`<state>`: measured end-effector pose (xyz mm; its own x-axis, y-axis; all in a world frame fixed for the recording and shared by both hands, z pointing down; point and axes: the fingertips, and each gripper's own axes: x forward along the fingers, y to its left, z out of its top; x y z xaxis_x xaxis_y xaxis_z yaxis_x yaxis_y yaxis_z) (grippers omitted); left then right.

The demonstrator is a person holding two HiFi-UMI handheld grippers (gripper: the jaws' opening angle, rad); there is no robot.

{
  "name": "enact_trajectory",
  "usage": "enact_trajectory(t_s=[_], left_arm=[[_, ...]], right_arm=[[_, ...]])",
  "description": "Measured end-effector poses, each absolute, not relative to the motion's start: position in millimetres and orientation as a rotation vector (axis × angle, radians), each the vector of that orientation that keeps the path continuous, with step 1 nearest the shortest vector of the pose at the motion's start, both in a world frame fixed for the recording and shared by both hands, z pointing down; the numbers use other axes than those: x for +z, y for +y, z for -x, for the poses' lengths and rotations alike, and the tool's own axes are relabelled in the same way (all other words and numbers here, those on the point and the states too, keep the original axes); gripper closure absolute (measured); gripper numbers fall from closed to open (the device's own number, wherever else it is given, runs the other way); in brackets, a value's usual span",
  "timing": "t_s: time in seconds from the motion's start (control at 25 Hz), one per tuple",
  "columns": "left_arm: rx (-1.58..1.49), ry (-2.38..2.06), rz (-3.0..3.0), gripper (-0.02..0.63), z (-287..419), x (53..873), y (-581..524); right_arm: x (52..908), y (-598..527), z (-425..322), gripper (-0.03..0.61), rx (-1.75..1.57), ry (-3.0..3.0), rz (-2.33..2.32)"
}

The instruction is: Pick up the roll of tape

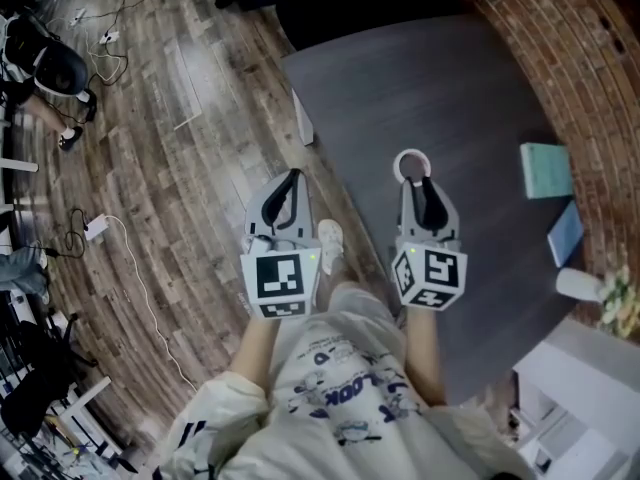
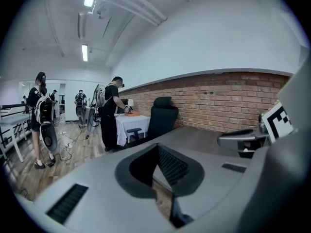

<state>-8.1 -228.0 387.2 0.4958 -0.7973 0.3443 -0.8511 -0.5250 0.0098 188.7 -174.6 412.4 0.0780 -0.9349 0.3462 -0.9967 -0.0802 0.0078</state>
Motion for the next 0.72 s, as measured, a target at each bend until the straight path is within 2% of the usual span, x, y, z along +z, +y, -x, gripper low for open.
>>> enact_trajectory(t_s=[0.72], left_arm=[[0.695, -1.291, -2.436, 0.612, -46, 474, -274]], right_arm=[[517, -227, -236, 0.485, 0.639, -1.779, -1.901]])
